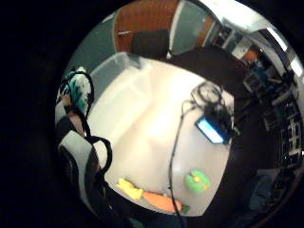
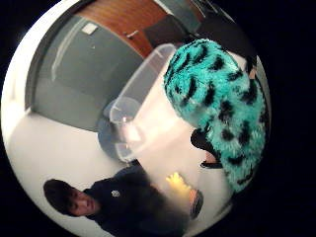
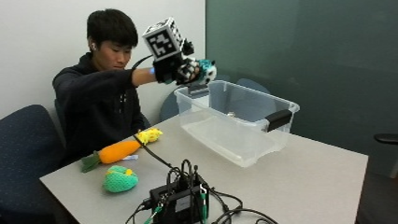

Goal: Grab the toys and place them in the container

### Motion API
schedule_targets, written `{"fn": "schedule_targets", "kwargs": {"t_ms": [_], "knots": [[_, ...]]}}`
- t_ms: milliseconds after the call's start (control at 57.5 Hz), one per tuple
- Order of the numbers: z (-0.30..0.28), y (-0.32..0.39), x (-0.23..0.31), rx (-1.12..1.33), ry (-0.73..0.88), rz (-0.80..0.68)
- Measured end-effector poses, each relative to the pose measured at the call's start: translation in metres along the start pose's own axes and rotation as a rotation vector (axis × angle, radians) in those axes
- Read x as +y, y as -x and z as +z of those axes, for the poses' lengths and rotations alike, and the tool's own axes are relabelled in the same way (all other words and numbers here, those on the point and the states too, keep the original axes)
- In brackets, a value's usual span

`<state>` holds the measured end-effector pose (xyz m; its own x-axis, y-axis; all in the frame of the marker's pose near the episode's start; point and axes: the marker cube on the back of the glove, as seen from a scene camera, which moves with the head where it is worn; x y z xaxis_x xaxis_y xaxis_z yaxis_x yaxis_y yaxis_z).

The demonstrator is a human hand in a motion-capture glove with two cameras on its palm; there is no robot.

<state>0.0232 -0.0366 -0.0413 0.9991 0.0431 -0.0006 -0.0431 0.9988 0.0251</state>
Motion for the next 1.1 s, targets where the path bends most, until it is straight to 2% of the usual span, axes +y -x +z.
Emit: {"fn": "schedule_targets", "kwargs": {"t_ms": [157, 261, 331, 400, 505, 661, 766, 905, 1096], "knots": [[0.000, 0.072, -0.049, 0.044, -0.013, -0.012], [0.032, 0.090, -0.055, 0.191, 0.135, -0.011], [0.053, 0.098, -0.048, 0.178, 0.260, 0.025], [0.058, 0.094, -0.032, 0.111, 0.337, -0.041], [0.044, 0.068, -0.002, 0.052, 0.377, -0.058], [0.011, -0.004, 0.063, 0.129, 0.494, 0.079], [0.017, -0.029, 0.112, 0.281, 0.607, 0.148], [0.044, -0.048, 0.158, 0.312, 0.641, 0.138], [0.122, -0.034, 0.220, 0.320, 0.805, 0.029]]}}
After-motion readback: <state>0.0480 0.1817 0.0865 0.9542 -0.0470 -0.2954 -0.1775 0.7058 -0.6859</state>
